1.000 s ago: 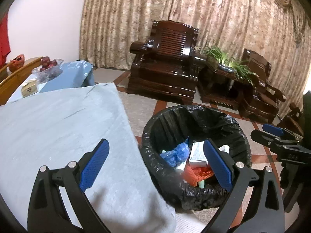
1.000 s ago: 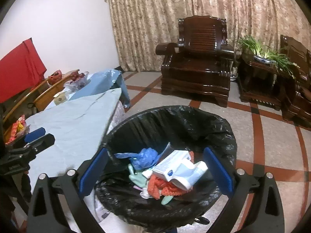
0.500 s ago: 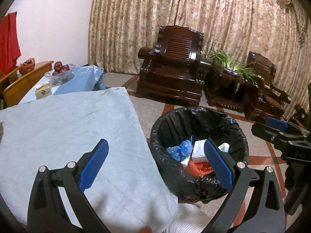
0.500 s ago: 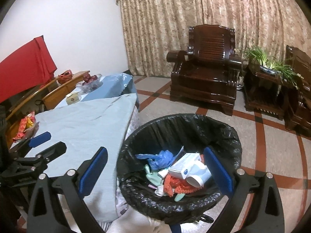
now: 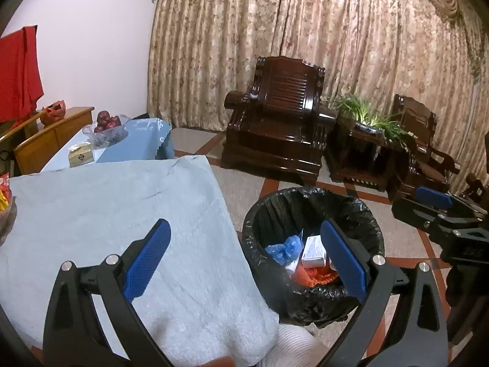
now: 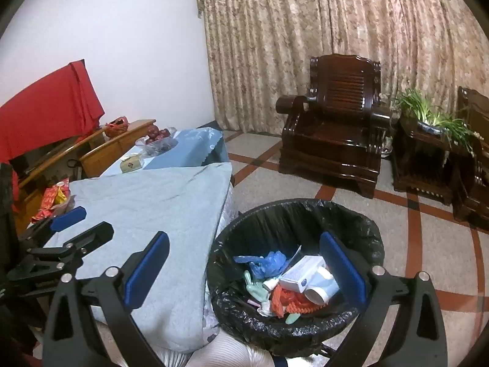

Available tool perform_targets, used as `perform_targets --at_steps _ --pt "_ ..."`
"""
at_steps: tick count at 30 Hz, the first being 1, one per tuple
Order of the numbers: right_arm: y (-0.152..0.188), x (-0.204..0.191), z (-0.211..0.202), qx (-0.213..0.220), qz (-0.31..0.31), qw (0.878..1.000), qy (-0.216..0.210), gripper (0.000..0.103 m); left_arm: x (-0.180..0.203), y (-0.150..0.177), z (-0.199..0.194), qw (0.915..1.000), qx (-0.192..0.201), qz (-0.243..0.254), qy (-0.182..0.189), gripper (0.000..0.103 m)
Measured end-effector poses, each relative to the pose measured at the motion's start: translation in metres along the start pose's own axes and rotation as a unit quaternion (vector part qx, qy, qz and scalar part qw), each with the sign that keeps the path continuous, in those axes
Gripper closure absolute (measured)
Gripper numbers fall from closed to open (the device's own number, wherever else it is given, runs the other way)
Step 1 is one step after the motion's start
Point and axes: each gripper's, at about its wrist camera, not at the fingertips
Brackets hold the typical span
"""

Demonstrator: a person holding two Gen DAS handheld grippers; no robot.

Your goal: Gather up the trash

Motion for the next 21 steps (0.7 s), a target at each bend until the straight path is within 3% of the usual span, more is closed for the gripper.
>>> perform_targets --at_steps 21 --pt "-0.0019 -0.0055 0.0 0.003 -0.01 1.0 -0.002 0.006 -0.0057 -0.0039 -0.0087 1.0 0.008 0.0 -0.005 0.007"
Point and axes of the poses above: each gripper's, at about its wrist camera, not at the fingertips, and z roughly the way its jaws point, x to its right, y to its underside, and after that the axes turned 11 degrees about -x, right-handed
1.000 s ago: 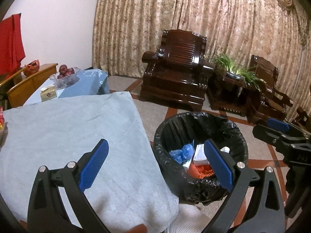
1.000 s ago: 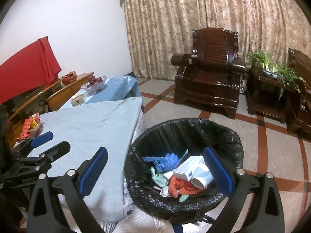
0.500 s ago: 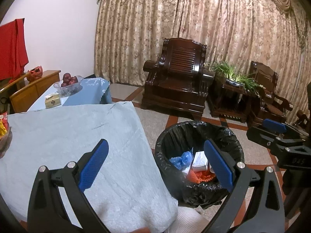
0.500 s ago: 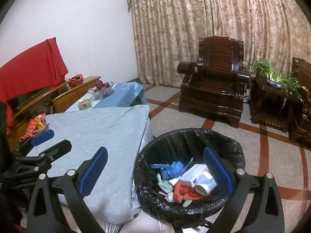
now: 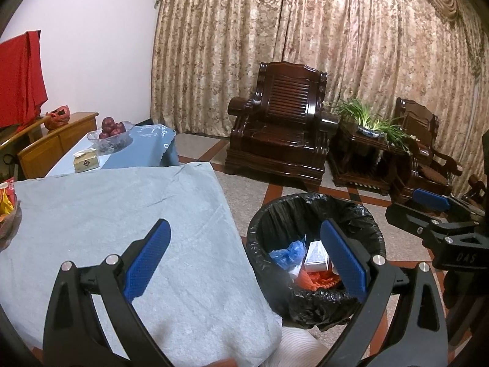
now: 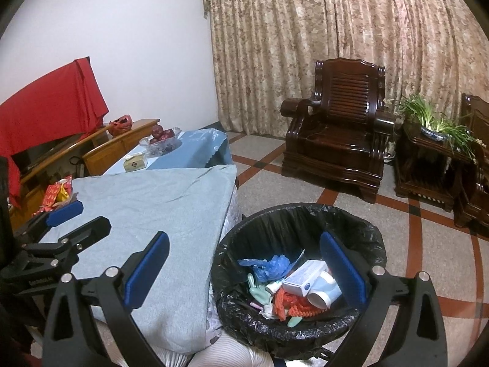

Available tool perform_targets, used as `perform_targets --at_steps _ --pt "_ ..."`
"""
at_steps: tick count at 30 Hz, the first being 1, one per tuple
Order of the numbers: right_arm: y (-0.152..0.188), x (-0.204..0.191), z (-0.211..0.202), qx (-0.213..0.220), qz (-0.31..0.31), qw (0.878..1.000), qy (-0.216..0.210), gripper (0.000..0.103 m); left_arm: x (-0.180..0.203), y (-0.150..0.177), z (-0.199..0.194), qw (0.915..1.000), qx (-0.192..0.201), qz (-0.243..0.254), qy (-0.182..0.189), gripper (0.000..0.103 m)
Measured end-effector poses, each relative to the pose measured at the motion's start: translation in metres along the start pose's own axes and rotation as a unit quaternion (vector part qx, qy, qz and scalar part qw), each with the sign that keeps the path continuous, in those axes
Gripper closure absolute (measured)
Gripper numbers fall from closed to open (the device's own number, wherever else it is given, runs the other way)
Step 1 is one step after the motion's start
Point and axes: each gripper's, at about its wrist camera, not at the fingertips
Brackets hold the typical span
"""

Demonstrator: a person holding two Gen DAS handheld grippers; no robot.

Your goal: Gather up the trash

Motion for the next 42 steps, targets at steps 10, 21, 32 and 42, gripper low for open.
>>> perform_targets --at_steps 10,21,32,42 --pt "-0.0001 -0.0008 0.0016 -0.002 0.0 1.0 0.0 0.006 -0.0041 -0.0031 -0.001 1.0 -0.002 0.0 -0.002 0.007" --pt "-0.0006 -0.0013 0.0016 -0.001 0.001 1.0 0.0 0.006 -0.0069 -0.0036 -0.0002 1.0 -0.002 -0.001 -0.003 0.007" --pt "-0.0006 -0.0014 0.002 -0.002 0.001 1.0 -0.001 0.006 -0.0062 -0.0039 -0.0006 1.0 -0.002 0.0 -0.004 0.007" --pt "0.0005 -0.0024 0.0023 -0.003 0.0 1.0 0.0 0.006 -0.0058 -0.0037 -0.0012 1.0 -0.003 0.0 -0.004 0.007"
Point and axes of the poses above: each gripper's, at about its wrist camera, not at the fingertips, and z roughly the way its jaws point, x to its right, y to its underside, and after that the axes turned 11 degrees about -x, right-handed
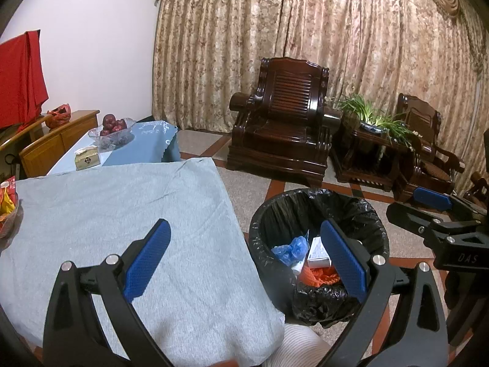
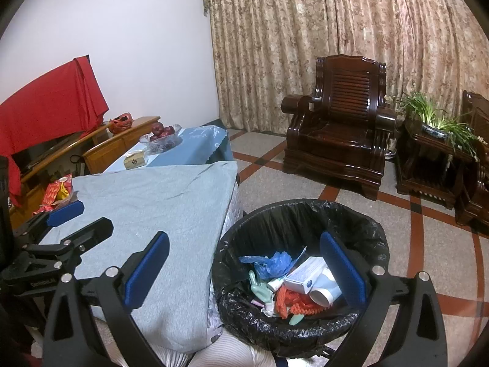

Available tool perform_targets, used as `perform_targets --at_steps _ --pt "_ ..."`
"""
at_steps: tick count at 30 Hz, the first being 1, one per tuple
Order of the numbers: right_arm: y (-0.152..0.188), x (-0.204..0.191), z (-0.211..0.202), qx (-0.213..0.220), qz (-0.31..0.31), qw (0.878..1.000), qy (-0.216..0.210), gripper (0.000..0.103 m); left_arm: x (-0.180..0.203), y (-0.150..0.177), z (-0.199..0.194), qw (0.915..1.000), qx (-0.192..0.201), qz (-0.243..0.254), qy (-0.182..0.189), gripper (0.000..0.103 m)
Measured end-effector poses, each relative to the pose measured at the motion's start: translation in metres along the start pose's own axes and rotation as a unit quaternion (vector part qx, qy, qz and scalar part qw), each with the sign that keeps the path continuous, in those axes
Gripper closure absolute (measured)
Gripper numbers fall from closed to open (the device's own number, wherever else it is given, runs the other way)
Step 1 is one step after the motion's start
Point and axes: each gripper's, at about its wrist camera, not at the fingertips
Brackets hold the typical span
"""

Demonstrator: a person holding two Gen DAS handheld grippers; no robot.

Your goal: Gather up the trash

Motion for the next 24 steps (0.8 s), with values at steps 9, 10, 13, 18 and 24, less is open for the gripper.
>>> perform_targets --at_steps 9,10,13,18,24 --pt "-0.0012 0.0005 -0.0001 -0.001 0.0 1.0 0.0 0.006 0.0002 -0.0009 -0.0006 1.0 0.0 0.001 0.0 0.007" --pt "-0.0011 0.0005 -0.0001 -0.001 0.0 1.0 0.0 0.006 -0.0001 -0.0011 -0.0007 1.0 0.0 0.001 0.0 0.007" --pt "-0.0014 0.0004 -0.0003 -0.001 0.0 1.0 0.0 0.006 0.001 -0.0012 -0.0008 1.0 -0.001 0.0 0.0 0.007" --pt "-0.0015 0.0002 -0.0005 -0.001 0.0 1.0 0.0 0.006 0.0007 -0.0017 -0.0011 1.0 -0.001 0.0 0.0 0.007" --pt "-0.0025 0.0007 -0.0005 -0.002 0.0 1.0 -0.001 0.006 0.0006 -0.0026 -0.0017 1.0 -0.001 0.001 0.0 0.007"
Point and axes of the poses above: each gripper's, at about its wrist camera, not at the fingertips, and z roughly the way its jaws point, x to its right, y to its underside, and after that the axes turned 11 degrees about -x, right-handed
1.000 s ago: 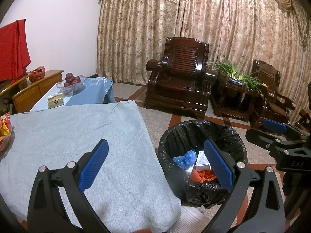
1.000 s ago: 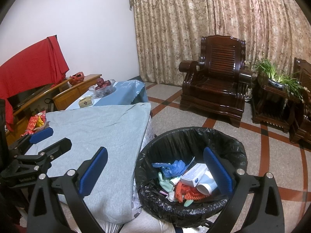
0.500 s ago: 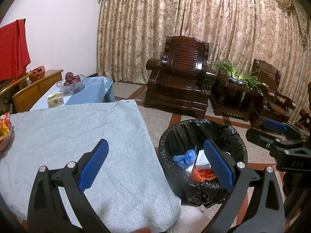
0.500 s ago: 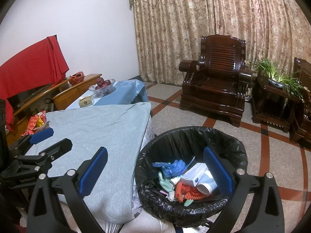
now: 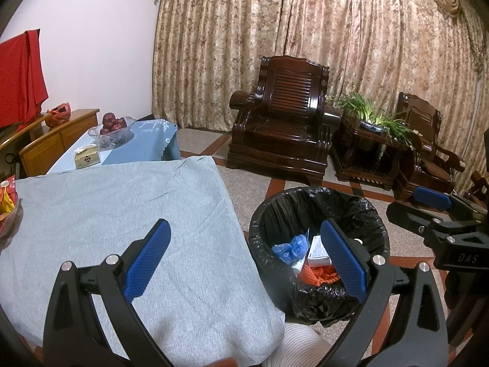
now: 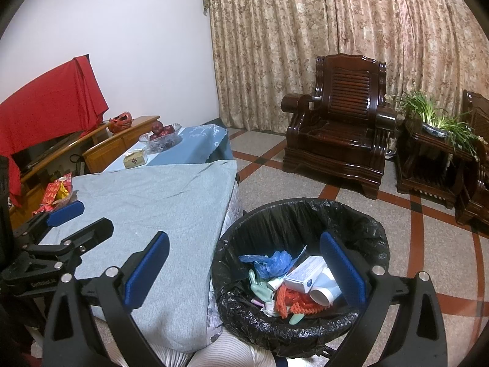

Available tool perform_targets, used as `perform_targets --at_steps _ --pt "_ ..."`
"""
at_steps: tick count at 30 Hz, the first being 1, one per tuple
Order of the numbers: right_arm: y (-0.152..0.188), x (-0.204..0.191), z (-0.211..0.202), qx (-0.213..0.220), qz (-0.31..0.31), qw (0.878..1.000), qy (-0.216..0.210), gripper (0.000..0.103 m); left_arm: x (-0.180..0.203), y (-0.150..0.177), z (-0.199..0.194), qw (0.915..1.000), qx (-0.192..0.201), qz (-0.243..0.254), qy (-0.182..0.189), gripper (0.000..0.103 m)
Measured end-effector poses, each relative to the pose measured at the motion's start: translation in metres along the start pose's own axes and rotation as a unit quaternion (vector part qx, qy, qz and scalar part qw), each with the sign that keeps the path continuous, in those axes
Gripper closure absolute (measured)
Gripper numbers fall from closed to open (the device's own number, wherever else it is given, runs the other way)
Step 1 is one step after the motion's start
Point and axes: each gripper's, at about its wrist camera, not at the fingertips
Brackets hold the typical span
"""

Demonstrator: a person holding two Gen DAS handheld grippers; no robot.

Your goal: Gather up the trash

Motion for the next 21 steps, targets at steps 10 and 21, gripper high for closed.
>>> perform_targets --at_steps 10,21 --pt "0.0026 -0.001 0.0003 0.0 -0.001 1.0 0.001 0.006 -0.0014 -0.0004 -0.0002 1.0 -0.001 0.0 0.0 0.007" --pt "0.0041 -0.0023 0.0004 -0.002 -0.001 1.0 0.0 0.006 -0.0053 0.0002 -0.0007 1.0 -0.003 -0.002 0.0 0.007"
Point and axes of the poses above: each gripper's, at about its wrist camera, not at the fingertips, and z roughly the way its jaws point, x to its right, y to its underside, and after that the axes turned 11 degrees about -x, right-handed
